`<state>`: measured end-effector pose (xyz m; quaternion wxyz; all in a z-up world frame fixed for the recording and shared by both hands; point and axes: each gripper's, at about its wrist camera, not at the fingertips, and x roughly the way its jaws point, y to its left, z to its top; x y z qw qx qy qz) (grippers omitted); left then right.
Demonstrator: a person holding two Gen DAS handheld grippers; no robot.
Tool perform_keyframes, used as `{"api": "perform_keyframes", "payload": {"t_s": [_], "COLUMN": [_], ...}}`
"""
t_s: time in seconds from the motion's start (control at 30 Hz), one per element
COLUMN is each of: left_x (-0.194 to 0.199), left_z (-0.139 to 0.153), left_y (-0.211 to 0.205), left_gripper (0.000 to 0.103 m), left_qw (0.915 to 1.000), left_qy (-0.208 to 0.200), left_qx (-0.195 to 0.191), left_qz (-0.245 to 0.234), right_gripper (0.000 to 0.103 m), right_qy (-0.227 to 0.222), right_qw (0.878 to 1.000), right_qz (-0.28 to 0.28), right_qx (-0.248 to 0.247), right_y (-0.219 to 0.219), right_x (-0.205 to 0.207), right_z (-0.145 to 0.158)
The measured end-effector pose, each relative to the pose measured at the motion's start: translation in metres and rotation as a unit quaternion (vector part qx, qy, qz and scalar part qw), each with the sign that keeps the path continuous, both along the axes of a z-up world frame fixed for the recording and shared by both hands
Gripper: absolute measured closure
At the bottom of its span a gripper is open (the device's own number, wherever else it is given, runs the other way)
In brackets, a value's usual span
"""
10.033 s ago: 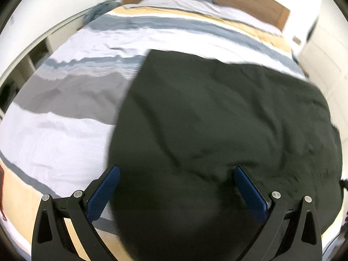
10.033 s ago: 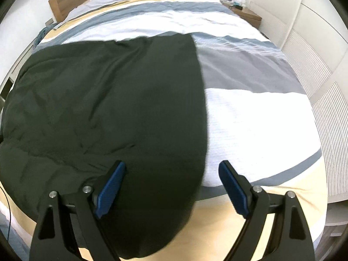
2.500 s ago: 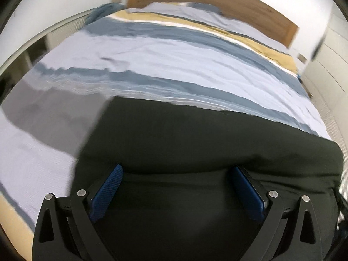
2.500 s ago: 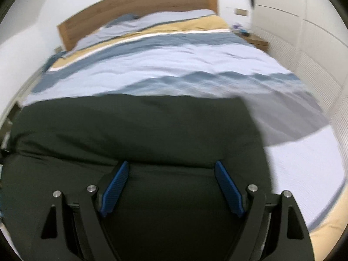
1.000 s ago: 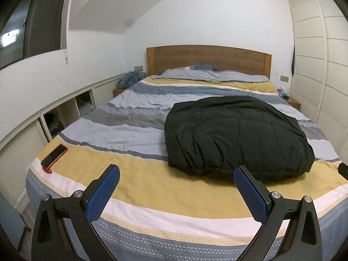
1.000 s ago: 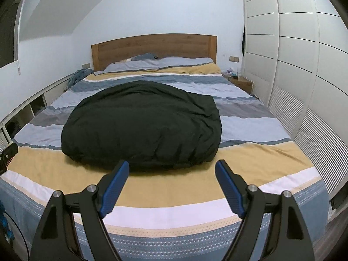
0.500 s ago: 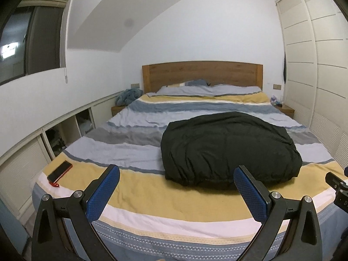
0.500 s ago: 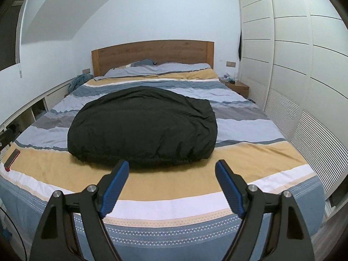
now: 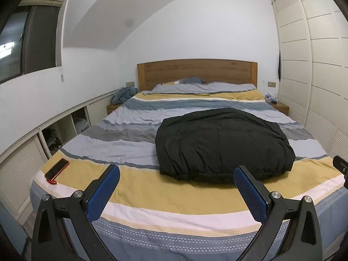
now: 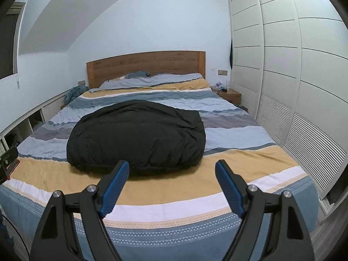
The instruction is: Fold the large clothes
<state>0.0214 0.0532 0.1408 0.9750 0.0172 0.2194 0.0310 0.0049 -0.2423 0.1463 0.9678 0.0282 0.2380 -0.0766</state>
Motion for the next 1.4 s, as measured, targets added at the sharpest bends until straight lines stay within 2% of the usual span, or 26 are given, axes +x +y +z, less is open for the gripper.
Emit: {"api": "perform_keyframes", "payload": {"t_s": [0.47, 0.8, 1.4], "left_x": [0.004, 0.014, 0.036], "left_z": [-0.002, -0.022, -0.039], "left_y": [0.005, 0.008, -0.003], "left_gripper": [0.001, 0.000, 0.000], "left_qw": [0.9999, 0.9998, 0.9991], "left_qy": [-0.001, 0.018, 0.040], "left_qx": [-0.014, -0.005, 0.015], "left_qz": [0.002, 0.005, -0.007], "right_gripper": [0.022, 0.022, 0.022], "right_qy": [0.003, 0.016, 0.035], "right_qw": [1.000, 1.000, 0.999], "right_qz": [0.000, -0.008, -0.005], "right_qx": [-0.009, -0.010, -0.007], "right_y": [0.004, -0.002, -0.013], "right_x": [0.002, 0.012, 0.032], "right_z": [-0.001, -0.012, -0.034]}}
